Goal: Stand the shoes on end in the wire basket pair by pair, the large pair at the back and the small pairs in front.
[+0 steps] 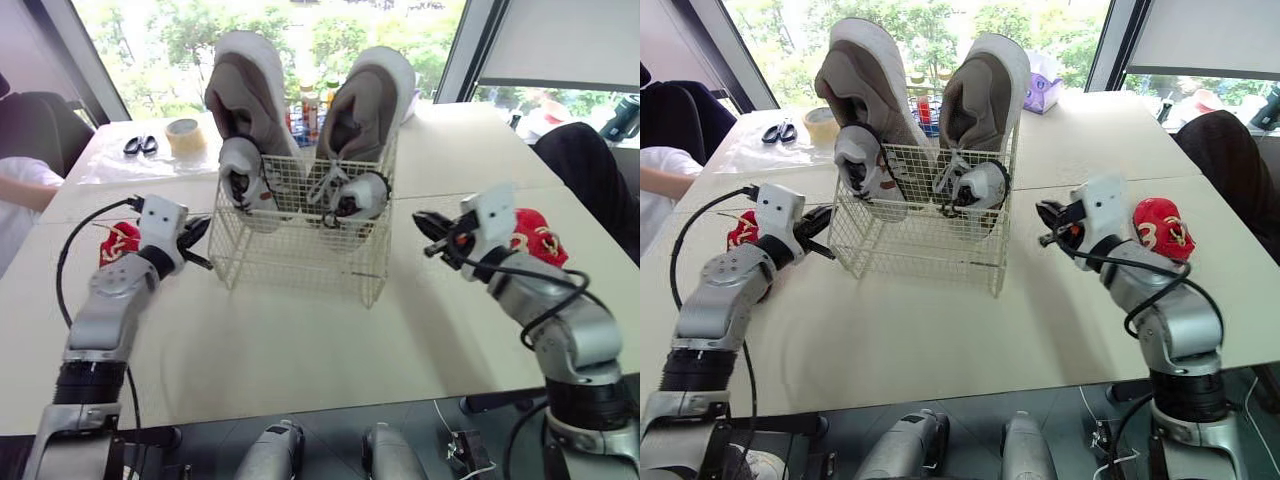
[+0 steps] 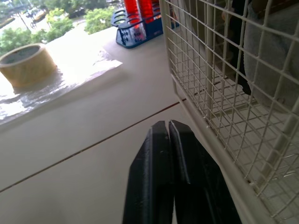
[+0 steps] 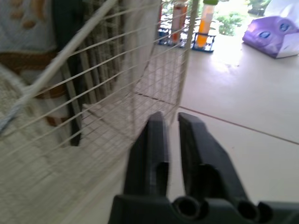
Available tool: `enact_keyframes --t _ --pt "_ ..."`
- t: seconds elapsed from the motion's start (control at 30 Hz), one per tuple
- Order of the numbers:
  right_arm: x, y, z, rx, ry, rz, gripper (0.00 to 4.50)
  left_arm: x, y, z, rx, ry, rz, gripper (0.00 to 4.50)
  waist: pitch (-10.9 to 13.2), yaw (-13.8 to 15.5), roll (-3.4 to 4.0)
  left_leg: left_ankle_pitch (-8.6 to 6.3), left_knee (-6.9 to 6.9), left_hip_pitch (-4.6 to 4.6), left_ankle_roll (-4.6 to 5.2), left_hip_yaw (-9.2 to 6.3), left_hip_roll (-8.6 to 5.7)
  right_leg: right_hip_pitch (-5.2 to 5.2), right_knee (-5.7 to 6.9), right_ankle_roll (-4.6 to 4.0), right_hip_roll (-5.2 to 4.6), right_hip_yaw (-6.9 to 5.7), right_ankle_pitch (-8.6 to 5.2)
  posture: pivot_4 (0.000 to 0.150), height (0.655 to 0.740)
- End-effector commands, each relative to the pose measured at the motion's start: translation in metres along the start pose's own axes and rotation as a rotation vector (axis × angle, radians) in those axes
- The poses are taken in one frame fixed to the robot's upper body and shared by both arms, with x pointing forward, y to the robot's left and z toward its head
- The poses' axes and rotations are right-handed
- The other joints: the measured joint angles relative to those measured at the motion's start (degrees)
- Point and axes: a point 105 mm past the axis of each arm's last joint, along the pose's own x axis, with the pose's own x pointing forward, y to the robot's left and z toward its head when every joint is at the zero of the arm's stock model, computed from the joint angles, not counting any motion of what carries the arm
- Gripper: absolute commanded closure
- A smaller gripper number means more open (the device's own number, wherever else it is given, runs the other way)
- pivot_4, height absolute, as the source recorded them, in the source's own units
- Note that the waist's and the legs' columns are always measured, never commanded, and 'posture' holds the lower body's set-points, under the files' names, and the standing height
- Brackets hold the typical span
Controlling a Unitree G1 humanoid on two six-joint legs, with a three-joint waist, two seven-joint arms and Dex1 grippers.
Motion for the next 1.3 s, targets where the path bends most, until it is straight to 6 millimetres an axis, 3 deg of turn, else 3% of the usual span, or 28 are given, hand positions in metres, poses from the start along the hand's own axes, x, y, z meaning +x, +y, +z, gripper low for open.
enact_keyframes --t 0.03,0.3,0.47,0.6,0.7,0.8,0.93,1.03,1.3 --pt "0.007 0.013 0.008 -0.006 -0.034 0.062 4.49 -0.006 -0.014 0.019 0.017 -0.061 -0.080 4.50 0.0 0.0 0.00 0.00 0.00 0.00 0.00 0.00 -0.01 0.00 0.00 0.00 0.00 0.00 0.00 0.150 0.7400" --pt "0.020 0.027 0.011 0.011 -0.047 0.164 4.49 -0.025 -0.036 0.011 0.001 0.005 -0.198 4.50 0.0 -0.4 0.01 0.00 0.00 0.01 0.00 -0.02 0.02 0.00 0.01 0.00 0.03 -0.01 0.00 0.150 0.7400" --pt "0.023 0.028 0.012 -0.006 -0.038 0.190 4.49 -0.029 -0.028 0.007 0.006 0.032 -0.163 4.50 0.0 -0.5 0.01 0.00 -0.01 0.01 0.00 -0.02 0.02 -0.02 0.04 -0.01 0.03 -0.01 0.00 0.150 0.7400" --pt "0.005 0.008 0.010 -0.066 0.005 0.127 4.49 -0.038 -0.009 0.013 -0.006 0.046 -0.142 4.50 0.0 -1.0 0.01 0.00 -0.04 0.01 0.00 -0.02 0.02 -0.04 0.05 -0.01 0.03 -0.01 -0.01 0.150 0.7400" --pt "-0.017 -0.012 0.024 -0.082 0.000 0.076 4.49 -0.050 -0.003 0.028 -0.066 0.040 -0.202 4.50 0.0 -0.9 0.02 0.00 -0.04 -0.01 0.00 -0.04 0.01 -0.02 0.01 -0.01 0.02 -0.02 -0.01 0.150 0.7400" --pt "-0.036 -0.030 0.043 -0.114 -0.004 0.024 3.62 -0.062 -0.006 0.051 -0.109 -0.001 -0.325 4.50 0.0 -1.0 0.03 -0.01 -0.03 -0.02 0.01 -0.04 0.00 -0.02 0.00 -0.01 0.01 -0.02 -0.01 0.150 0.7400" --pt "-0.053 -0.055 0.056 -0.155 0.019 -0.065 1.54 -0.066 -0.016 0.079 -0.179 -0.051 -0.503 4.50 0.0 -0.9 0.01 -0.01 -0.02 0.02 0.01 -0.05 0.03 0.06 -0.01 -0.02 0.01 -0.07 -0.01 0.150 0.7400" --pt "-0.066 -0.086 0.049 -0.151 0.079 -0.174 0.06 -0.066 -0.036 0.104 -0.218 -0.109 -0.667 4.50 0.0 -0.9 -0.01 -0.01 0.01 0.00 0.01 -0.06 0.02 0.07 -0.02 -0.02 0.00 -0.09 -0.01 0.150 0.7400" --pt "-0.098 -0.152 -0.002 -0.053 0.266 -0.428 0.06 -0.067 -0.087 0.126 -0.219 -0.176 -0.912 4.50 0.0 -1.3 0.00 -0.01 0.01 0.02 0.04 0.02 0.02 0.13 -0.09 -0.01 -0.01 -0.04 -0.01 0.150 0.7400"
